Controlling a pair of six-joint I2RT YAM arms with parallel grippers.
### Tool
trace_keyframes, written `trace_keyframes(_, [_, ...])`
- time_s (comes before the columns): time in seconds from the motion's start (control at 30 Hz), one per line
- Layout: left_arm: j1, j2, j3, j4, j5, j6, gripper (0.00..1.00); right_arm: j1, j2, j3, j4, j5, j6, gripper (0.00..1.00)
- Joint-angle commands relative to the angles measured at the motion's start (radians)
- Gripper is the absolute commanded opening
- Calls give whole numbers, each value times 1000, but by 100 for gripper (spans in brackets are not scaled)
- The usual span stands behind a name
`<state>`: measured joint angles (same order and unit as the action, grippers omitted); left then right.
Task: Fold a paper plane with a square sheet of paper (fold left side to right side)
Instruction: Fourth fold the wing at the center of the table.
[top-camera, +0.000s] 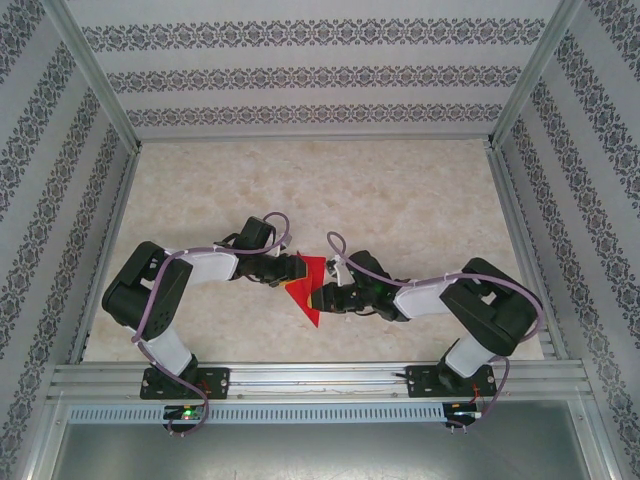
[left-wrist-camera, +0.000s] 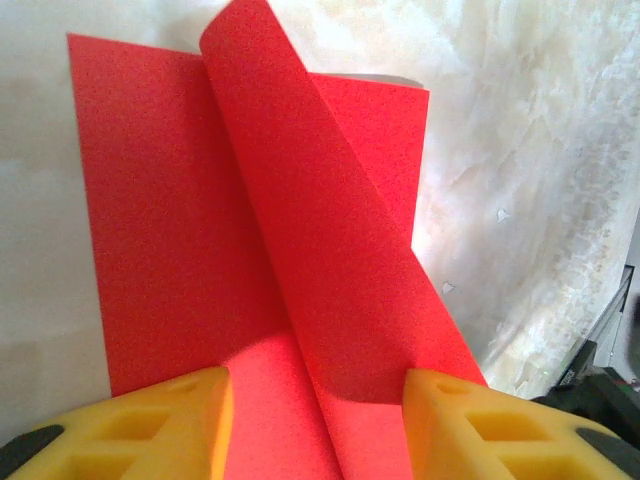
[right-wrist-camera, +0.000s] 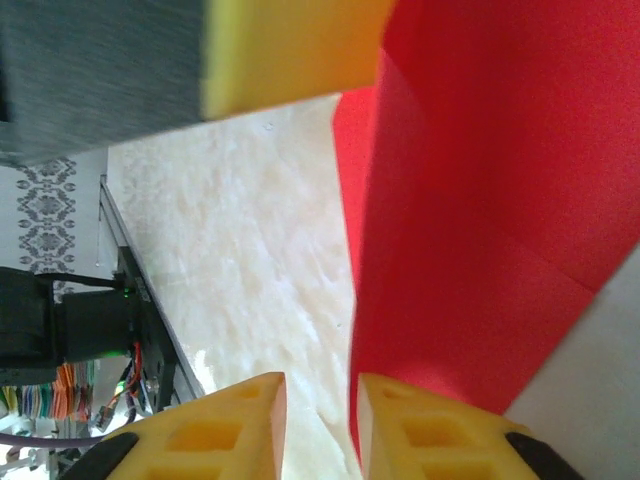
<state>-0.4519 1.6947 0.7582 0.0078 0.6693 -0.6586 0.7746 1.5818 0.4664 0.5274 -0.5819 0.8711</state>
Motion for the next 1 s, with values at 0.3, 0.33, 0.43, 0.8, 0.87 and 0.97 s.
trace_keyframes(0.3, [-18,43,-6,-40,-94,42,48,-46,-103,7,-113,70,-39,42])
trace_keyframes(0.33, [-18,43,-5,-40,-94,40,48,-46,-95,16,-116,68,-42,43])
trace_keyframes(0.43, [-18,42,-7,-39,-94,40,48,-45,-56,51,-118,65,-47,43])
trace_keyframes(0.8, [-19,39,-7,-37,-94,40,48,-43,71,162,-138,67,-67,40])
trace_keyframes(0.87, [-20,37,-6,-38,-92,40,48,-43,82,173,-146,69,-71,38])
trace_keyframes(0.97, [-19,36,-6,-37,-94,41,48,-43,85,176,-160,84,-78,32])
